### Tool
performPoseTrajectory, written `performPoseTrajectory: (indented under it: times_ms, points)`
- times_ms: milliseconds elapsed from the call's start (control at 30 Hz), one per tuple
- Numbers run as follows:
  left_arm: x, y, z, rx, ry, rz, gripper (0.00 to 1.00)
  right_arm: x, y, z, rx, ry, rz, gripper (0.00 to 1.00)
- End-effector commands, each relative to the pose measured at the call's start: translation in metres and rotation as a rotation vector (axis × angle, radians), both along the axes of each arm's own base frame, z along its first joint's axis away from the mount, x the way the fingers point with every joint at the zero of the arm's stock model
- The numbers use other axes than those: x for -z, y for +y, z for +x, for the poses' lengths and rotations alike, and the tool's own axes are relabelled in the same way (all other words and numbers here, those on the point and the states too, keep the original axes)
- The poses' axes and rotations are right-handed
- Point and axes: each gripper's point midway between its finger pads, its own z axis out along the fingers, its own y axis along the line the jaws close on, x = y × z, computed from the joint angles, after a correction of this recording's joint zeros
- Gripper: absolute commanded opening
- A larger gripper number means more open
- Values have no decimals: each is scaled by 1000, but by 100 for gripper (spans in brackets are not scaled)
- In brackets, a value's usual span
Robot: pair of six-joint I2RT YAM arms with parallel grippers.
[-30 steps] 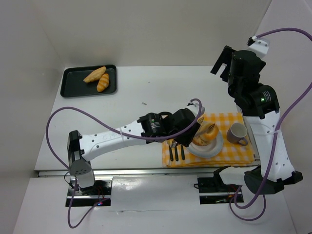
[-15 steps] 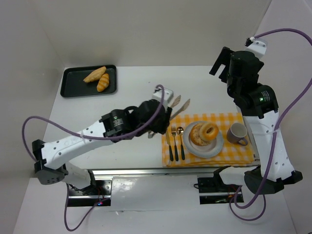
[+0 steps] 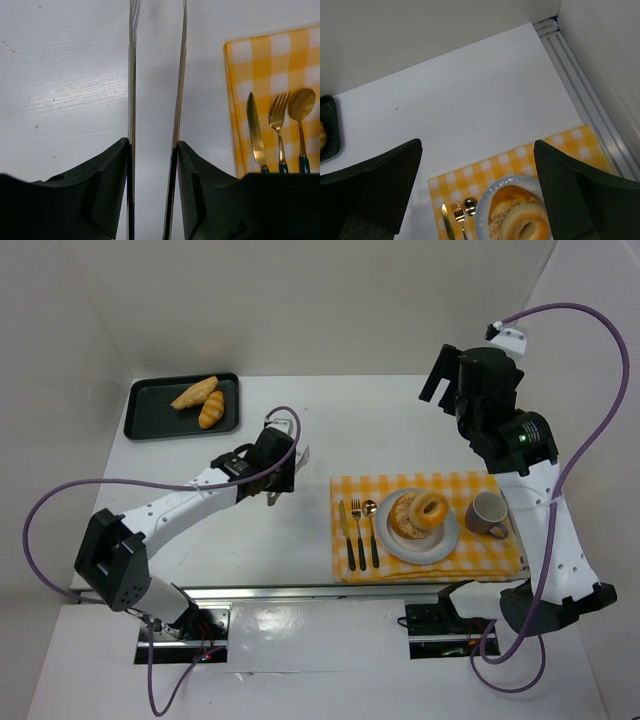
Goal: Place the bread
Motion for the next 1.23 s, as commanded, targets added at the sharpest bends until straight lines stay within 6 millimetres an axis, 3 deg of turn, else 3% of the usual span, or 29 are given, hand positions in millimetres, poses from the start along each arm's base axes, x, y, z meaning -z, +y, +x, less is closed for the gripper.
performPoseTrajectory:
  times_ms: [0, 300, 367, 467, 700, 767, 933, 967, 1000, 1100, 1200]
  points:
    - [-6, -16, 26, -3, -72, -73, 54, 11, 6, 9, -18, 29, 2, 100]
    - [35, -6, 37, -44, 12, -26, 60, 45, 22, 29, -66, 113, -4, 100]
    - [49, -6, 37, -45, 40, -6, 84, 52, 26, 34, -74, 135, -7, 100]
    - [70, 1, 43, -66, 87, 18, 86, 60, 27, 36, -74, 155, -13, 100]
    - [69, 7, 57, -77, 104, -8, 88, 86, 33, 45, -70, 212, -4, 100]
    - [57, 3, 62, -64, 96, -14, 90, 95, 31, 44, -60, 249, -21, 100]
    - [-8, 14, 64, -74, 12, -44, 98, 111, 25, 44, -3, 316, -29, 100]
    - [-16, 16, 61, -74, 0, -51, 98, 114, 26, 45, -2, 325, -32, 100]
    - [-41, 21, 61, -83, -49, -79, 99, 114, 24, 45, 5, 323, -37, 100]
    - [-75, 27, 48, -66, -101, -123, 99, 122, 26, 45, -3, 340, -37, 100]
    - [-95, 35, 39, -62, -127, -160, 99, 130, 27, 47, 4, 357, -34, 100]
